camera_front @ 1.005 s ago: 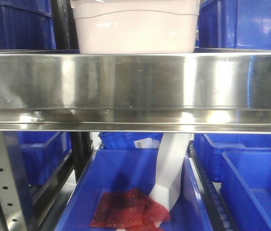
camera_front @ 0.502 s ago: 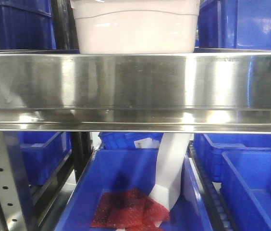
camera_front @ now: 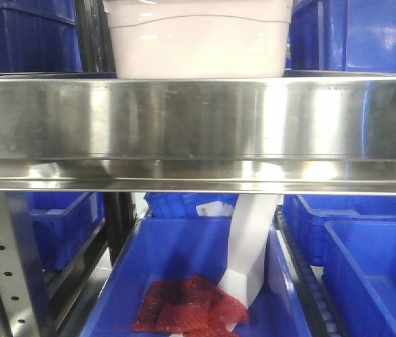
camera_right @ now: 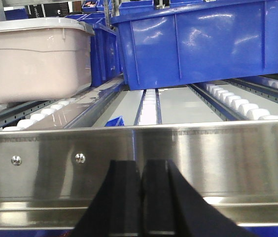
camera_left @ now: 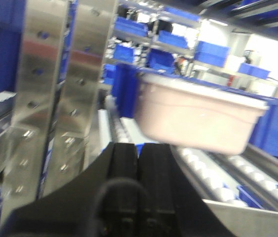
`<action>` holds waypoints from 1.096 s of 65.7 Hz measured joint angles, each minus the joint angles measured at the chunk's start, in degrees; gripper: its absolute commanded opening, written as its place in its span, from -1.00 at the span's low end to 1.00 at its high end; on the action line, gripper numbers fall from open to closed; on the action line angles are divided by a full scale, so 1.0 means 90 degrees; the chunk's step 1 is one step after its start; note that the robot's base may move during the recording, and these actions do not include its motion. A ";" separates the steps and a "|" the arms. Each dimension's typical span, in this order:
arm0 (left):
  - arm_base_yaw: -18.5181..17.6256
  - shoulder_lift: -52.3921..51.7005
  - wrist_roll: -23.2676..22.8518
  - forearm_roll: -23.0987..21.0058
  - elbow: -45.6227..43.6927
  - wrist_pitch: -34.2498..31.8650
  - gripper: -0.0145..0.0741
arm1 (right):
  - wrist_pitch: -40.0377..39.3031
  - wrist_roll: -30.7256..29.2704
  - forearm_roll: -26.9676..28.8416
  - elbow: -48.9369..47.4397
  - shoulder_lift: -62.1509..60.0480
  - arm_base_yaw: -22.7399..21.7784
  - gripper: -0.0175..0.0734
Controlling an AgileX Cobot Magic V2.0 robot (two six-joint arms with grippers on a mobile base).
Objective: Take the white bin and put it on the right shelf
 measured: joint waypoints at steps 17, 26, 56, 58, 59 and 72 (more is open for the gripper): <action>-0.0118 0.0000 -0.4569 0.3207 0.1334 -0.0857 -0.94 | 0.0000 0.0000 0.0000 0.0000 0.0000 0.0000 -0.47; -0.0130 -0.0031 -0.5182 0.4561 0.1851 -0.2294 -0.94 | 0.0000 0.0000 0.0000 0.0000 0.0000 0.0000 -0.47; -0.0263 -0.0807 -0.3830 0.5391 0.1910 -0.2260 -0.94 | 0.0000 0.0000 0.0000 0.0011 0.0000 0.0000 -0.47; -0.0263 -0.0807 -0.3829 0.5387 0.1910 -0.2089 -0.94 | 0.0000 0.0000 0.0000 0.0011 0.0000 0.0000 -0.47; -0.0263 -0.0807 -0.3813 0.5387 0.1910 -0.2021 -0.94 | 0.0000 0.0000 0.0000 0.0011 0.0000 0.0000 -0.47; -0.0303 -0.0807 -0.3768 0.5362 0.1910 -0.1655 -0.94 | 0.0000 0.0000 0.0000 0.0011 0.0000 0.0000 -0.47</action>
